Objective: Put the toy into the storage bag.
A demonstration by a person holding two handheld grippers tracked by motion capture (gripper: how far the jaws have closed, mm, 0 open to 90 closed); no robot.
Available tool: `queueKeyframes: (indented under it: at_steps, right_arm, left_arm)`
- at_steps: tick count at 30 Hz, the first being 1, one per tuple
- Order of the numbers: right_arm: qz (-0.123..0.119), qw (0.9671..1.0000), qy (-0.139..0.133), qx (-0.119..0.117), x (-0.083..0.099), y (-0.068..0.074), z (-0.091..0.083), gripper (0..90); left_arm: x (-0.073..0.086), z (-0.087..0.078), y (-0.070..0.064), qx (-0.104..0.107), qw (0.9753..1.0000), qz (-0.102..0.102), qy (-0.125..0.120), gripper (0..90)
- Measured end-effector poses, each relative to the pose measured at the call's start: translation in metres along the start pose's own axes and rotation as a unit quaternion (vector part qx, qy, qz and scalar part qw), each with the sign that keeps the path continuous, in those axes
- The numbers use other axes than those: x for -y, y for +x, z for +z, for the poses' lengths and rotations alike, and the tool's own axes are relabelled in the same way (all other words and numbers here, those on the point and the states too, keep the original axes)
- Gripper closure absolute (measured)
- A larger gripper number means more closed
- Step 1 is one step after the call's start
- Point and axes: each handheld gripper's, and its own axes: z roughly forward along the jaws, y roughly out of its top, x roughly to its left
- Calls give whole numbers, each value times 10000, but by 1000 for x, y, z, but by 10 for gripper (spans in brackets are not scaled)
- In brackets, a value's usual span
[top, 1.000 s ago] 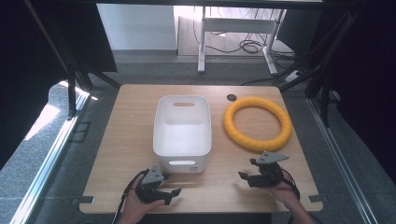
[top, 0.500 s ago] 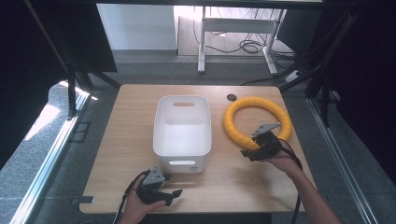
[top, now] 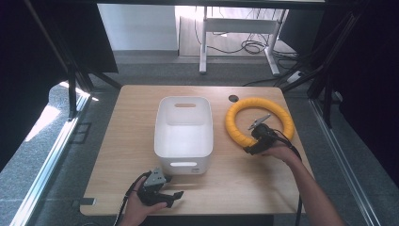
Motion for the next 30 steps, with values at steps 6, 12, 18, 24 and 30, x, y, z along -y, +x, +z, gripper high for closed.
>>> queueKeyframes:
  at_steps: [6, 12, 18, 24, 30]
  right_arm:
    - [-18, 9998, 199, 63, -2, -9, 13, 275]
    - [-34, 9993, 375, -1, -1, -15, 23, 328]
    - [-114, 9985, 520, -135, -2, -16, 30, 394]
    - [-80, 9979, 476, -423, -2, -21, 31, 443]
    - [-188, 9959, 673, -572, -8, -24, 32, 472]
  left_arm:
    - [0, 0, 0, 6, 10000, 2, 5, 257]
    - [1, 2, -1, 28, 10000, 15, 39, 257]
    - [1, 2, -1, 26, 10000, -1, 27, 257]
    - [1, 2, -1, 28, 10000, 7, 36, 257]
    - [0, 3, -3, 33, 10000, 30, 42, 258]
